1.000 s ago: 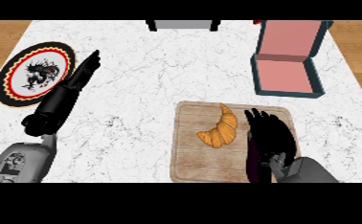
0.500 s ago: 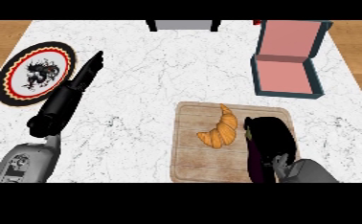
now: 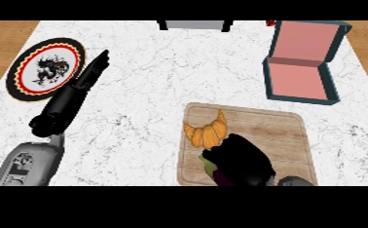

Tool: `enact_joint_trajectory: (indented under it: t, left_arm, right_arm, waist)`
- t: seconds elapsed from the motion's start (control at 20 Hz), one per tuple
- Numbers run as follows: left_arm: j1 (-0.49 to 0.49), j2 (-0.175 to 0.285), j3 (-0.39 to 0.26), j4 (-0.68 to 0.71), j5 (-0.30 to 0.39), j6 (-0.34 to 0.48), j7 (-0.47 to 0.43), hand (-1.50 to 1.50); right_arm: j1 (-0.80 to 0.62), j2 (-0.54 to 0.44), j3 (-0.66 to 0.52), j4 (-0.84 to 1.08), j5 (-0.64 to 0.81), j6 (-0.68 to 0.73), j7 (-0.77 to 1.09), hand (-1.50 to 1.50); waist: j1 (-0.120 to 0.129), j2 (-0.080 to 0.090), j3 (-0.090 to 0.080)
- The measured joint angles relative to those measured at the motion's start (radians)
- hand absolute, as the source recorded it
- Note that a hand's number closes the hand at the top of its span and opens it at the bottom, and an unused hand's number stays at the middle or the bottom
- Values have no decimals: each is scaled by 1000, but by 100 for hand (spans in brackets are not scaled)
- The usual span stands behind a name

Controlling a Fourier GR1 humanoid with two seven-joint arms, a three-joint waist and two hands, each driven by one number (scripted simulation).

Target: Pick the eggplant from the cutting board and place it in the cardboard box

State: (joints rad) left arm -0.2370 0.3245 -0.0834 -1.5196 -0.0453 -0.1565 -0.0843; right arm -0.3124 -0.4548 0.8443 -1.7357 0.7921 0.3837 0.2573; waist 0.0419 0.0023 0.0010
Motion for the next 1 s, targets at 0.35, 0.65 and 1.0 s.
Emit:
enact_joint_trajectory:
  t: [0.35, 0.65, 1.0]
  left_arm:
    - [0, 0, 14, -8, -3, 8, 16, 0]
    - [17, -2, 29, -22, -7, 10, 27, 0]
    - [17, 1, 42, -19, -6, -1, 27, 0]
  right_arm:
    - [-12, -114, -4, -101, -9, -208, -424, 150]
    - [33, -231, -157, -225, -75, -317, -619, 150]
    - [72, -239, -440, -287, -337, -298, -523, 150]
  waist:
    - [-29, -1, 2]
    - [-45, -3, 0]
    - [-51, -4, -1]
